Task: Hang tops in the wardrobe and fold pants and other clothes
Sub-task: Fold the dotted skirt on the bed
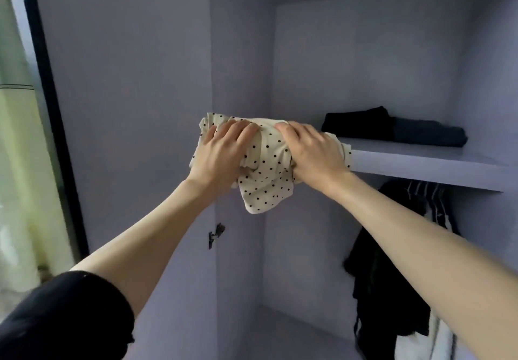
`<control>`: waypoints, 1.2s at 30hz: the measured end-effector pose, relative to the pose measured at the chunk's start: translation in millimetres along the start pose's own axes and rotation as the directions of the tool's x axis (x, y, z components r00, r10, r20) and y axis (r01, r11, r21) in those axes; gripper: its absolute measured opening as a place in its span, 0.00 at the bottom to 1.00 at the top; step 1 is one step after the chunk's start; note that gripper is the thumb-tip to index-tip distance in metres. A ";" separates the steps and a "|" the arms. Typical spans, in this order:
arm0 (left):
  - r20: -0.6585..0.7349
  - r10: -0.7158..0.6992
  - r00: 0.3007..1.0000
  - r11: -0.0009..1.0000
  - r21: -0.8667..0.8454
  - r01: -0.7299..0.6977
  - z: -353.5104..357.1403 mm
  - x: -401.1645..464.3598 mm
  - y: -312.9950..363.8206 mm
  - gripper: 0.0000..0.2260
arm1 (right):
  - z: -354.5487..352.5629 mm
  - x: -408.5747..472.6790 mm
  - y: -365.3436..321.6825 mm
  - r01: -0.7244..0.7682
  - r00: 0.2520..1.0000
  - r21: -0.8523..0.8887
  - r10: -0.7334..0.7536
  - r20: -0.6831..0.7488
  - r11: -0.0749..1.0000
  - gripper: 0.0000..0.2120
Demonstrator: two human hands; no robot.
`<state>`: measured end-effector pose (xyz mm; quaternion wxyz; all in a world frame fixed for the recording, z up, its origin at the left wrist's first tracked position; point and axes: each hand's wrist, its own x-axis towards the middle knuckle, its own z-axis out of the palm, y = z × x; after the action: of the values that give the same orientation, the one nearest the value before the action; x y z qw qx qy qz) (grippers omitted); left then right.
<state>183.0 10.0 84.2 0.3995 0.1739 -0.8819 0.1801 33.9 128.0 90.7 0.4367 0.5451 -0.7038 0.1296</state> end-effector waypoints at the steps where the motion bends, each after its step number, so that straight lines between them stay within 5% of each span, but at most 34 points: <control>1: -0.015 0.005 1.000 1.000 -0.015 -0.005 4.5 13.4 -2.0 0.32 | -0.5 7.9 8.6 -0.013 1.000 -0.021 0.013 0.005 1.000 0.33; 16: -0.173 0.143 0.975 0.981 -0.106 -0.162 166.9 252.3 -16.8 0.31 | 110.2 144.1 185.8 -0.167 0.982 -0.209 0.180 0.047 0.964 0.28; 22: -0.373 0.121 0.920 0.992 0.066 -0.104 224.6 338.8 -17.5 0.34 | 162.6 202.5 240.3 -0.203 0.956 -0.374 0.099 -0.277 0.905 0.24; 24: -0.377 0.125 0.918 0.991 0.085 -0.100 245.4 344.7 -23.5 0.36 | 183.6 206.2 247.5 -0.177 0.969 -0.367 0.096 -0.228 0.913 0.24; 27: 0.052 0.158 0.986 0.987 0.021 -0.159 294.4 330.8 -33.5 0.36 | 228.1 191.3 246.7 -0.091 0.969 -0.323 0.158 0.189 0.942 0.26; 30: 0.368 0.213 0.905 0.960 -0.251 -0.124 331.2 310.7 -42.4 0.32 | 257.3 173.1 243.6 -0.140 0.817 -0.038 0.137 0.560 0.989 0.30; 36: 0.711 0.293 0.640 0.922 -0.388 0.009 323.6 335.1 -59.0 0.35 | 249.0 176.5 262.5 -0.385 0.593 0.185 0.088 0.800 0.904 0.41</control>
<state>-206.0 -244.0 152.6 0.0037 0.0864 -0.9954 -0.0402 -319.4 -53.8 155.6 -0.0320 0.5132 -0.8556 0.0591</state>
